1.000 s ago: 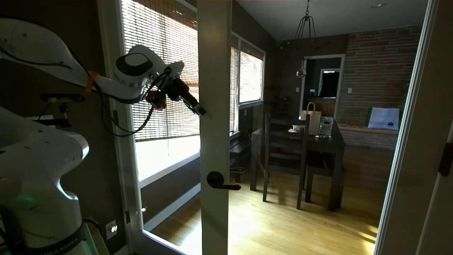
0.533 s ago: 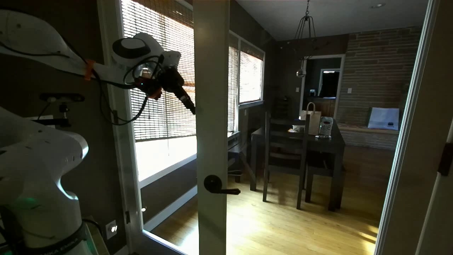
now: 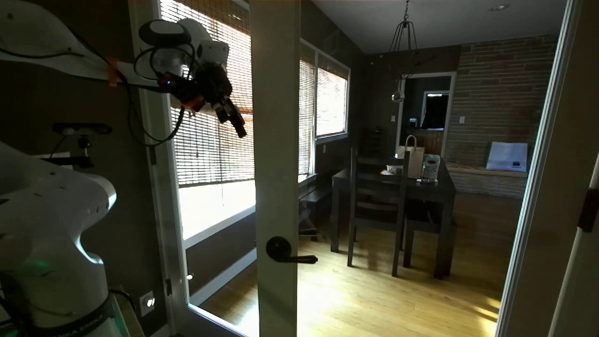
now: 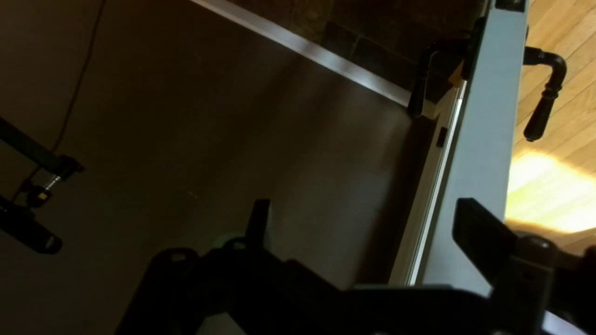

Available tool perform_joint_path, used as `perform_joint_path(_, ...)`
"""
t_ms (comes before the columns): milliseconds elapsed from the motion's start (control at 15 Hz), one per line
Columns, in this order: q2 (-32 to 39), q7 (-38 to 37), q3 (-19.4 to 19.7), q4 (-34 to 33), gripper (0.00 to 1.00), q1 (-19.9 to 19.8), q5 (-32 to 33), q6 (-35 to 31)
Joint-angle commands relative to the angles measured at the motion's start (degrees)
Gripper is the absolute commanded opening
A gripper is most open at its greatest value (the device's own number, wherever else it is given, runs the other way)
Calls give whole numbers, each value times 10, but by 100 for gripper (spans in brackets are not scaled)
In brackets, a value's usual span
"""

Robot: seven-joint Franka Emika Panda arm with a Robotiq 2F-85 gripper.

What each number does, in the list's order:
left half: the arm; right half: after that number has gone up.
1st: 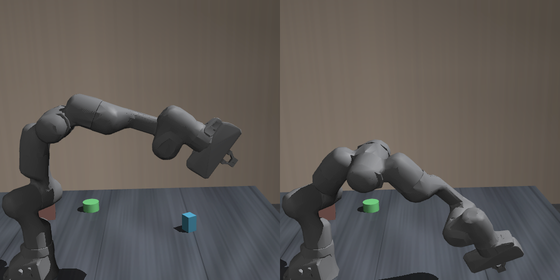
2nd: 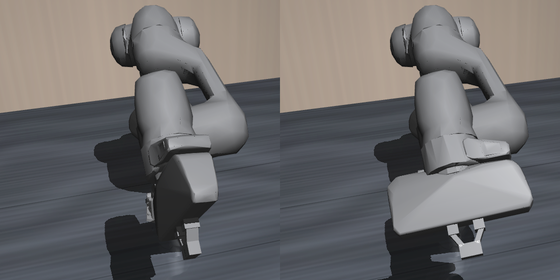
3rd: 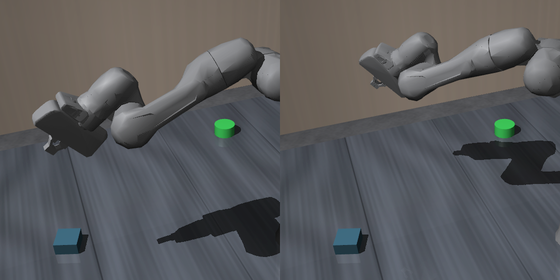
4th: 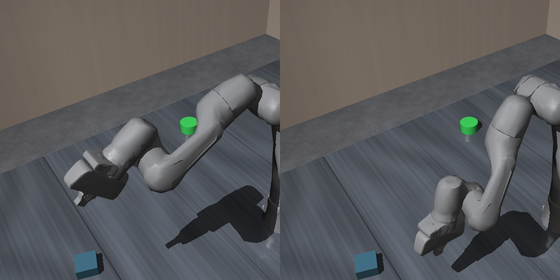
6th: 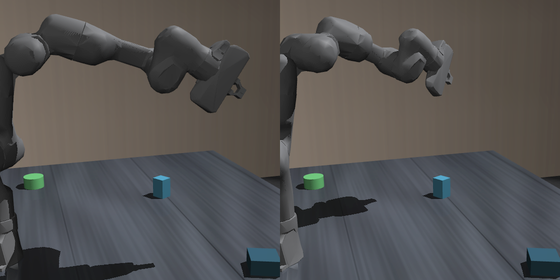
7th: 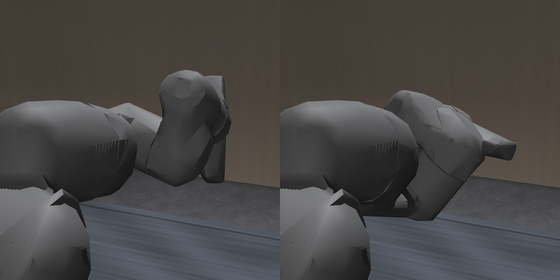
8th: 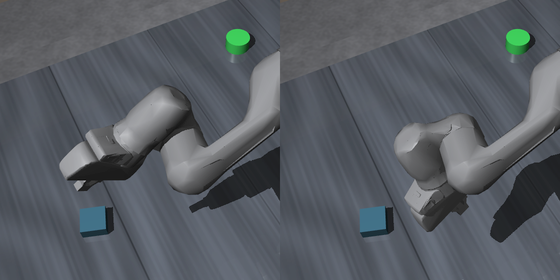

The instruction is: Open the right door.

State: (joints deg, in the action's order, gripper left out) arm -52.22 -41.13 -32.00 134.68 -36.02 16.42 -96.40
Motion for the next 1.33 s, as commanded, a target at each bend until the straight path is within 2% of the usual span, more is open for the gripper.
perform_joint_path(0, 17, -35, 40, -2, 100, 100, -13, 13)
perform_joint_path(333, 34, -58, 40, 9, 100, 107, -60, -83)
perform_joint_path(600, 60, -75, 65, 21, 100, 166, -80, -142)
perform_joint_path(867, 66, -71, 102, 61, 100, 234, -43, -257)
perform_joint_path(1000, 65, -65, 115, 75, 100, 245, -21, -301)
perform_joint_path(1267, 67, -48, 135, 99, 100, 236, 25, -384)
